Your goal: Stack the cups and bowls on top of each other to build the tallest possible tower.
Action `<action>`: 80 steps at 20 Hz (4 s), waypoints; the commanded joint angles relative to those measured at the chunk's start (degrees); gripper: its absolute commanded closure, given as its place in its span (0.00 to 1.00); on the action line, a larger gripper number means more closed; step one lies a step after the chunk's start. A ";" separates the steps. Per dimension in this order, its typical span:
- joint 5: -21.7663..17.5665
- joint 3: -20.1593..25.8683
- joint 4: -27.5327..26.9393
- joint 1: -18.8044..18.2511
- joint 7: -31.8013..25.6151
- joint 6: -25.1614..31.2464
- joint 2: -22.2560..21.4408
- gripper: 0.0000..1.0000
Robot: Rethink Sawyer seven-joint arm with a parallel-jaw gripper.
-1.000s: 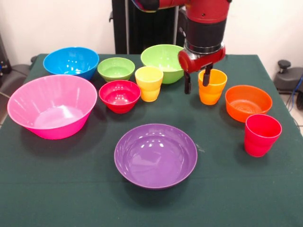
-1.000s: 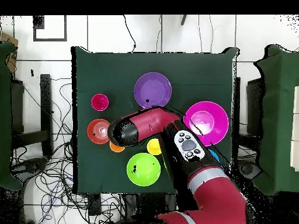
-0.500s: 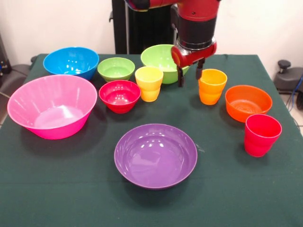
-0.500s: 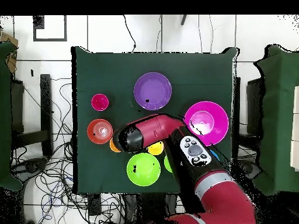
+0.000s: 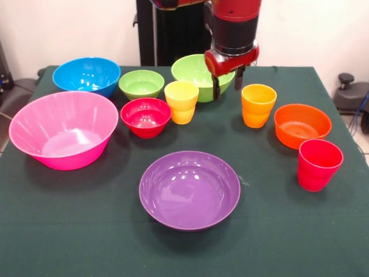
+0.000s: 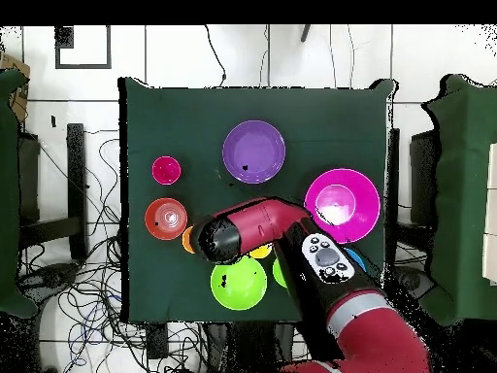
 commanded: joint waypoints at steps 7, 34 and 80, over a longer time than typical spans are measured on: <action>1.85 -0.93 4.81 3.90 9.44 -7.58 1.88 0.00; 1.53 -9.58 -2.16 10.41 10.11 -14.59 9.75 0.00; 10.07 -10.57 1.51 11.08 9.75 -18.62 4.21 0.00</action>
